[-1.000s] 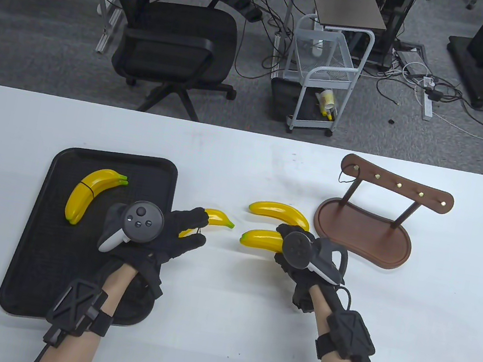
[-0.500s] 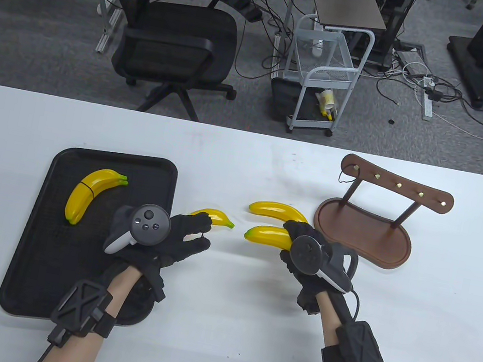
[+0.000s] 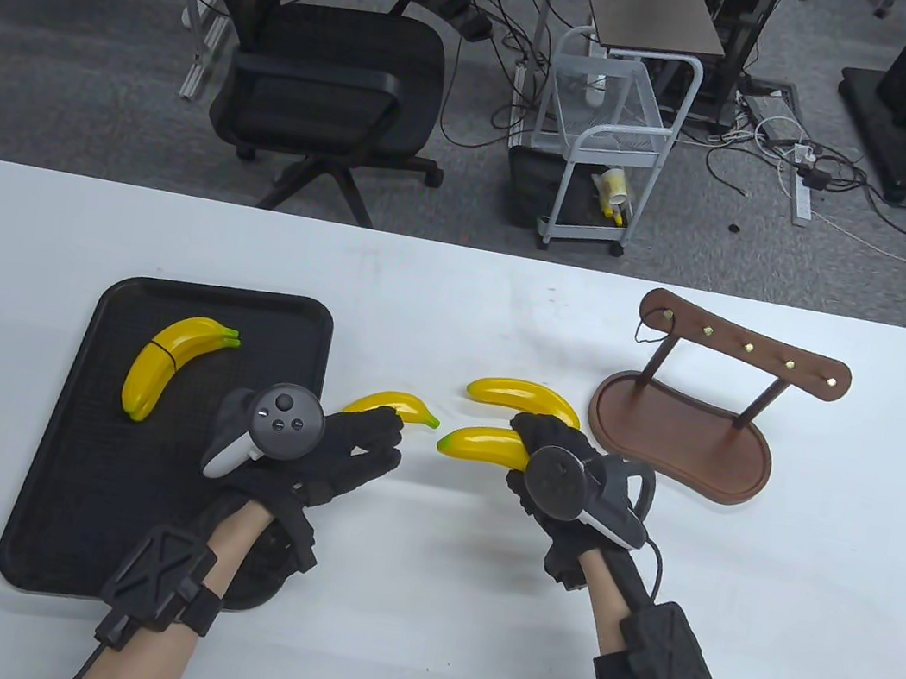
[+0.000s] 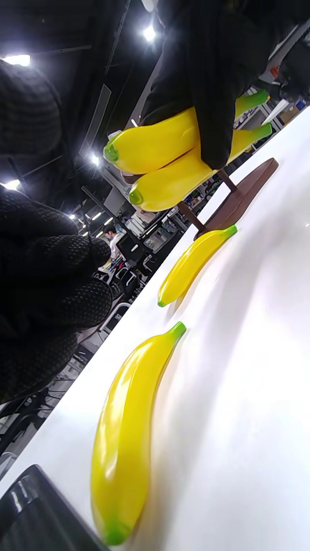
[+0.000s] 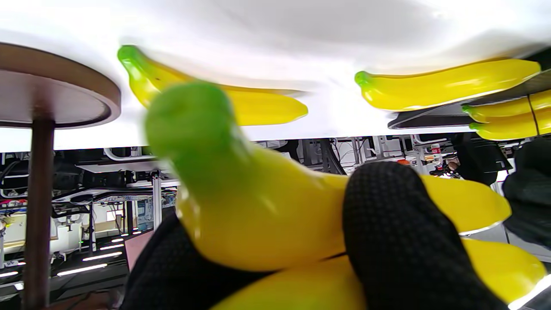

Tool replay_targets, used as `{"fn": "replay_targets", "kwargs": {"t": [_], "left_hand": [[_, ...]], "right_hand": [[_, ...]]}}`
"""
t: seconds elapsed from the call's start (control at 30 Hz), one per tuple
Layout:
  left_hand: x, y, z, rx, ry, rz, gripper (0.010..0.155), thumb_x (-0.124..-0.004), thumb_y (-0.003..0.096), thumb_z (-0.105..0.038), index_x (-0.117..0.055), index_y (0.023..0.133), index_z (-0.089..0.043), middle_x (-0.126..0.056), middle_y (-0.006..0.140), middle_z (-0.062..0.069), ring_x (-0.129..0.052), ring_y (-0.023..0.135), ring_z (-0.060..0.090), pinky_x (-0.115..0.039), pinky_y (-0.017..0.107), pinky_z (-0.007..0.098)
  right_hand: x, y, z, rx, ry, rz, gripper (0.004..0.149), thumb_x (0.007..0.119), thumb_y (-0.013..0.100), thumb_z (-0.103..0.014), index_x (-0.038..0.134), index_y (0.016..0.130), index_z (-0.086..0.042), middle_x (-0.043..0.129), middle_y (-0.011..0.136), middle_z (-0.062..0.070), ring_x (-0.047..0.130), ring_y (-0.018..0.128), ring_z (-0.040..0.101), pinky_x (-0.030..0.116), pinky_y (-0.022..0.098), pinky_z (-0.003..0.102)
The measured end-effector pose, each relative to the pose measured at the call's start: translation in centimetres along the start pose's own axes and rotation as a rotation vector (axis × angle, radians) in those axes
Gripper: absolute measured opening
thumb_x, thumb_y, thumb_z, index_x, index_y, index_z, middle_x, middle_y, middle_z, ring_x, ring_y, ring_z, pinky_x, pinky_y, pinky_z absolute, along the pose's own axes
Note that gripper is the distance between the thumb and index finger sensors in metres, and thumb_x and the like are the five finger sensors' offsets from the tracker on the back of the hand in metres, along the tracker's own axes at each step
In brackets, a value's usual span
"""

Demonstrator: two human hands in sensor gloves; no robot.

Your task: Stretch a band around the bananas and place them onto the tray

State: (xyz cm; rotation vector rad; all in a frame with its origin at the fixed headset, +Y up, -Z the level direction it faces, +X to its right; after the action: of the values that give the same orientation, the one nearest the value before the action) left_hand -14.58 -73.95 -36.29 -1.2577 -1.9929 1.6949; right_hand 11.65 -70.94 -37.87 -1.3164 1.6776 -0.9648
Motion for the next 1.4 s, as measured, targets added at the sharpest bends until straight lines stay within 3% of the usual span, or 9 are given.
{"fn": "replay_targets", "kwargs": {"t": [0.63, 1.4], "left_hand": [[-1.4, 0.4, -0.3, -0.003, -0.070, 0.082, 0.075, -0.064, 0.0559, -0.062, -0.063, 0.110, -0.010, -0.086, 0.104, 0.009, -0.092, 0.092, 0.032, -0.068, 0.076, 0.054], [-2.0, 0.5, -0.9, -0.023, -0.137, 0.161, 0.079, -0.062, 0.0591, -0.061, -0.059, 0.113, -0.003, -0.080, 0.110, 0.018, -0.084, 0.097, 0.042, -0.063, 0.077, 0.060]], "right_hand": [[0.1, -0.1, -5.0, -0.126, -0.027, 0.012, 0.070, 0.094, 0.043, -0.036, 0.062, 0.102, -0.014, 0.077, 0.100, 0.012, 0.090, 0.079, 0.035, 0.082, 0.055, 0.048], [0.2, -0.6, -8.7, -0.249, -0.013, 0.046, 0.070, 0.096, 0.042, -0.031, 0.064, 0.101, -0.012, 0.077, 0.100, 0.015, 0.090, 0.080, 0.036, 0.083, 0.058, 0.048]]}}
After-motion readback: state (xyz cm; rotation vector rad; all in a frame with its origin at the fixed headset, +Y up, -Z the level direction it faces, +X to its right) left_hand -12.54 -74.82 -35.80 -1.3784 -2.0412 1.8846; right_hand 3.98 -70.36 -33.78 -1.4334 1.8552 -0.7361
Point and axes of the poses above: the tracker on the back of each hand, its own z axis roughly to the little-finger side, its own y axis roughly from the wrist to the fingertips, x = y × z, the point moved 4 cm from there along y, roughly from the wrist to the fingertips
